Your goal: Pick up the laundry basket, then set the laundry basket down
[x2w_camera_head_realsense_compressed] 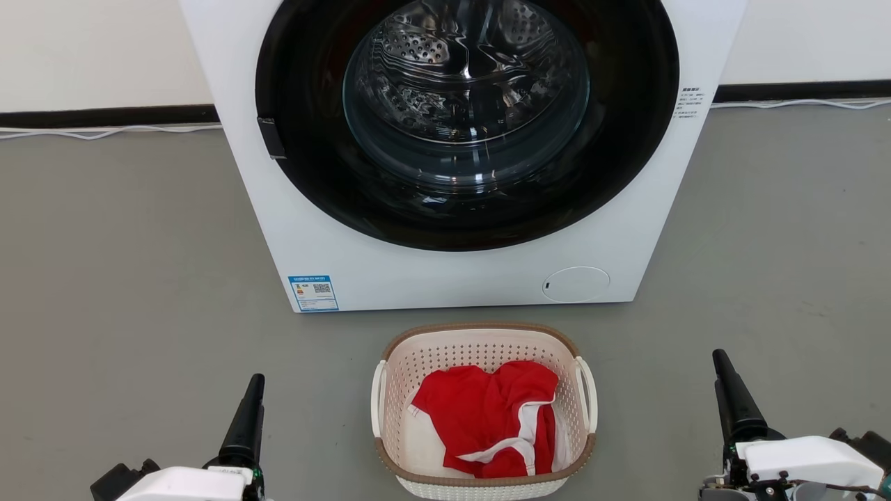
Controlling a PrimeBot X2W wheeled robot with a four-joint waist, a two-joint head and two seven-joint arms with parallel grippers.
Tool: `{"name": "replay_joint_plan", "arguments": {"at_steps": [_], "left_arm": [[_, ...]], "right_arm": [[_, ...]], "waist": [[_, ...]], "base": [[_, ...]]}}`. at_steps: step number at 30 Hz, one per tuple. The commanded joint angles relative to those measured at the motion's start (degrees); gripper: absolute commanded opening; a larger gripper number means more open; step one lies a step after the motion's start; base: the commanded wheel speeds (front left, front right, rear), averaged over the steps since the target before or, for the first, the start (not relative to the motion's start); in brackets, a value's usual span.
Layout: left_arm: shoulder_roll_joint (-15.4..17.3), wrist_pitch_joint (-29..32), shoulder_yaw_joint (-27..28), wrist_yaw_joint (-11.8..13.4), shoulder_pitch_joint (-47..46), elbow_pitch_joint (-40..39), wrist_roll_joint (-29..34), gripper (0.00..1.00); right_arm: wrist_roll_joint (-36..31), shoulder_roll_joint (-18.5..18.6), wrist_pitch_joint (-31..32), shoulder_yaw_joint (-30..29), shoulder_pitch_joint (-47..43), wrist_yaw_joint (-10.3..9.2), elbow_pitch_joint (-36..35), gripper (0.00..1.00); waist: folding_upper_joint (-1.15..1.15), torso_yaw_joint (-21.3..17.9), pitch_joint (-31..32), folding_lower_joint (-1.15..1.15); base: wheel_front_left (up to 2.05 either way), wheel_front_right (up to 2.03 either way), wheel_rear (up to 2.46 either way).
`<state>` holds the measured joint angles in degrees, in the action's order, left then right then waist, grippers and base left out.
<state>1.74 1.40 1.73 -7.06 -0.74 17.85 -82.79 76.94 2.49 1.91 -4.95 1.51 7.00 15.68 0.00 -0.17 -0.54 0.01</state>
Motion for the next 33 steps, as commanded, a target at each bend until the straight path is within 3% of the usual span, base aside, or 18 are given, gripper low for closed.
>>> {"name": "replay_joint_plan", "arguments": {"at_steps": [1,22,33], "left_arm": [[0.43,-0.53,0.10,-0.11,-2.29,-1.33,1.97,1.00],[0.59,-4.23,-1.23,1.66,-1.94,-2.35,24.49,1.00],[0.68,-6.08,-1.98,2.10,-1.43,-1.82,32.03,1.00]], "right_arm": [[-2.32,0.86,-1.03,0.65,2.07,0.14,-1.94,1.00],[-27.83,1.28,-4.73,0.76,2.62,0.22,-2.11,1.00],[-37.07,1.33,-6.58,1.79,2.36,0.26,-1.53,1.00]], "waist": [[0.00,-0.01,-0.02,-0.01],[0.00,-0.06,0.11,-0.01],[0.00,-0.18,0.72,-0.01]], "base": [[0.00,0.00,0.00],[0.00,0.00,0.00],[0.00,0.00,0.00]]}}
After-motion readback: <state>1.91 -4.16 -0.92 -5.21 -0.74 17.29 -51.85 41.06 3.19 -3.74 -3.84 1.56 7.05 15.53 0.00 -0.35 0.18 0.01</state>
